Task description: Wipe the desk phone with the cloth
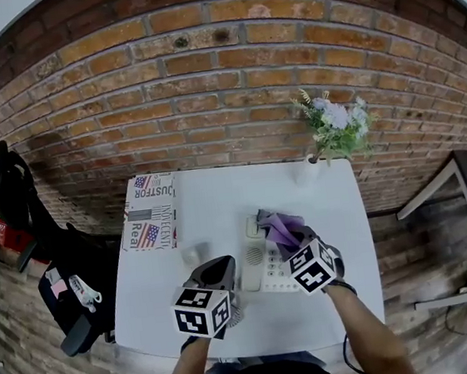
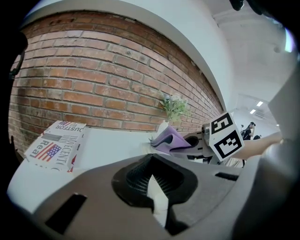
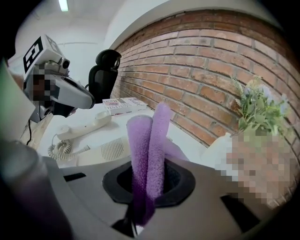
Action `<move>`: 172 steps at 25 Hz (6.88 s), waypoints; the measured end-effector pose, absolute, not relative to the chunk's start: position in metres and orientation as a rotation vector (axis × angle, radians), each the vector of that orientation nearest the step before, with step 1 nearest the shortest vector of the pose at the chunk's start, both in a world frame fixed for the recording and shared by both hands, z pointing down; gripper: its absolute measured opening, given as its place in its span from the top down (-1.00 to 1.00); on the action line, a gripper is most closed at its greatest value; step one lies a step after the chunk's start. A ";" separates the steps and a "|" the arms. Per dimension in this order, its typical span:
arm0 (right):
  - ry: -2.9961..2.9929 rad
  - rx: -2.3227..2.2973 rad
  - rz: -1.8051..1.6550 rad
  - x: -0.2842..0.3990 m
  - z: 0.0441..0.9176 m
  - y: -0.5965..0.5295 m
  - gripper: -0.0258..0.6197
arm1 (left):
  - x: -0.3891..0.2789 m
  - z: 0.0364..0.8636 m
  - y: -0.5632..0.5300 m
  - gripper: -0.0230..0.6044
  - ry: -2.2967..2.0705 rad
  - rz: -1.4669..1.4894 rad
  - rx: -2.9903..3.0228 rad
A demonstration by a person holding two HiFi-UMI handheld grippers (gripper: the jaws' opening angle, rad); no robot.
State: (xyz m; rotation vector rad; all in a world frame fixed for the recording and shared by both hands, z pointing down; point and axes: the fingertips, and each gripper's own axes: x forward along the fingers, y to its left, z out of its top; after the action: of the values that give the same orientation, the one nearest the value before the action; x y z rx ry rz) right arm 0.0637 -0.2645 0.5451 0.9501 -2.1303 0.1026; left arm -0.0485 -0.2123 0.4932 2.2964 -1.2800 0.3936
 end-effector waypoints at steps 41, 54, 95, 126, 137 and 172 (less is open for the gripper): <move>-2.093 1.102 0.244 0.043 0.547 -0.121 0.78 | -0.064 0.490 -0.147 0.91 -1.052 0.381 2.426; -2.159 1.094 0.058 0.044 0.482 -0.205 0.78 | -0.068 0.489 -0.172 0.91 -1.142 0.374 2.378; -2.089 0.894 0.194 -0.005 0.574 -0.164 0.78 | -0.099 0.496 -0.150 0.91 -1.173 0.372 2.341; -2.260 0.907 0.111 0.017 0.482 -0.211 0.78 | -0.080 0.497 -0.172 0.91 -1.182 0.351 2.319; -2.325 0.825 0.087 0.019 0.467 -0.315 0.78 | -0.072 0.502 -0.210 0.91 -1.277 0.366 2.253; -2.266 0.535 0.428 0.064 0.550 -0.348 0.78 | -0.032 0.523 -0.229 0.91 -1.304 0.437 2.202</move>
State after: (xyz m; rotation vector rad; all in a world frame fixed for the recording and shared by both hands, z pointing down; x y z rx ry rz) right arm 0.0643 -0.3478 0.5500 0.5352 -2.2661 0.4278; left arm -0.0324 -0.2286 0.5234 2.2021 -1.3039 0.4368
